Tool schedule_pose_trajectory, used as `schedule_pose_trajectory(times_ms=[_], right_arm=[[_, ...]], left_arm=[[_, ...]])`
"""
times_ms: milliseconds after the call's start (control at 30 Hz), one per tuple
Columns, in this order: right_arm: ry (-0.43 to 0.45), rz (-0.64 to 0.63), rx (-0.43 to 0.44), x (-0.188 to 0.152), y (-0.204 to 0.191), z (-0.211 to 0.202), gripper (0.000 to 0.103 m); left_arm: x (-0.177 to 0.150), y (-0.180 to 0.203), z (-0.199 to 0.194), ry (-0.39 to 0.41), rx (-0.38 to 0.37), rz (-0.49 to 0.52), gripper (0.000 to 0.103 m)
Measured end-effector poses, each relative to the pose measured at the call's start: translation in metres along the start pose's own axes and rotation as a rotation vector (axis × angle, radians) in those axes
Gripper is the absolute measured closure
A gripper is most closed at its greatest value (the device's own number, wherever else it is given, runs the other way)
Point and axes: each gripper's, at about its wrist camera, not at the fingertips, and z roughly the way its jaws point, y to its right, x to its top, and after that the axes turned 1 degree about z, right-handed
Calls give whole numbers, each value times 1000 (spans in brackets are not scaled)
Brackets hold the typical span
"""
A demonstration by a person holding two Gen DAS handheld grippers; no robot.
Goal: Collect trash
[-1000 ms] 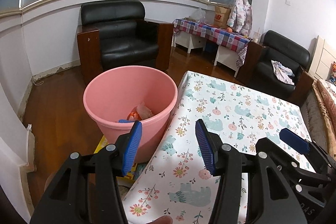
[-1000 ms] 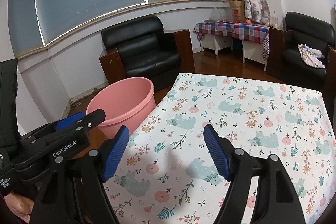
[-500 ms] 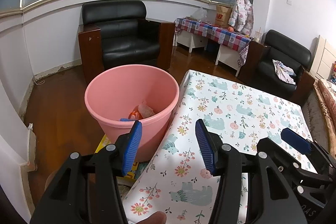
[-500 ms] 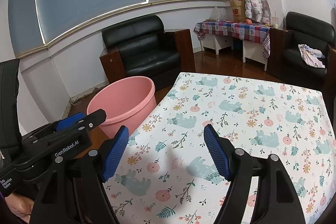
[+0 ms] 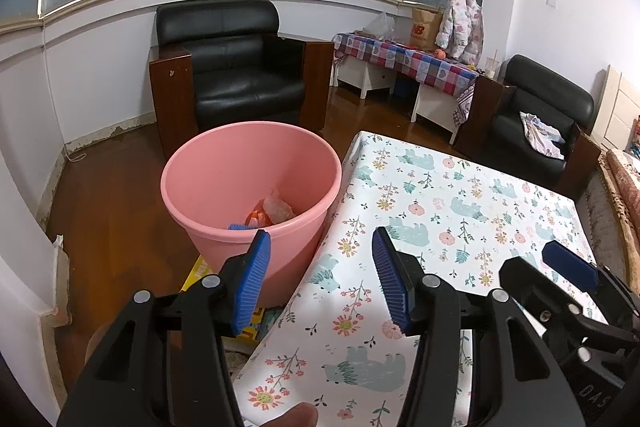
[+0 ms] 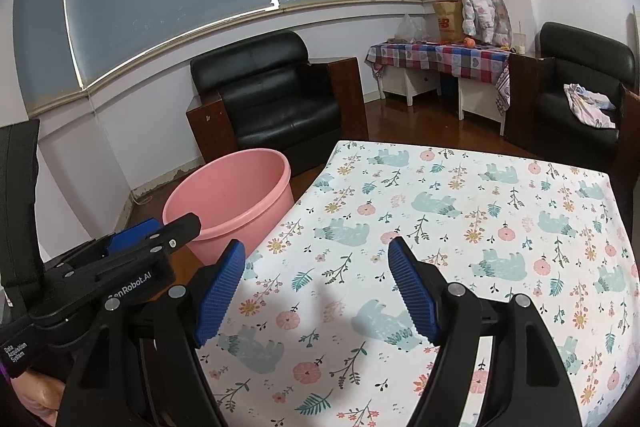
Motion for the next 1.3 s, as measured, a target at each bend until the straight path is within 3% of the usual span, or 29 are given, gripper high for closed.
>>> schedule_pose_trajectory(times_ms=[1300], right_arm=[[-10,6,3,3,-2,-3,30]], left_arm=[[1,-6,-4,7,12,-2,50]])
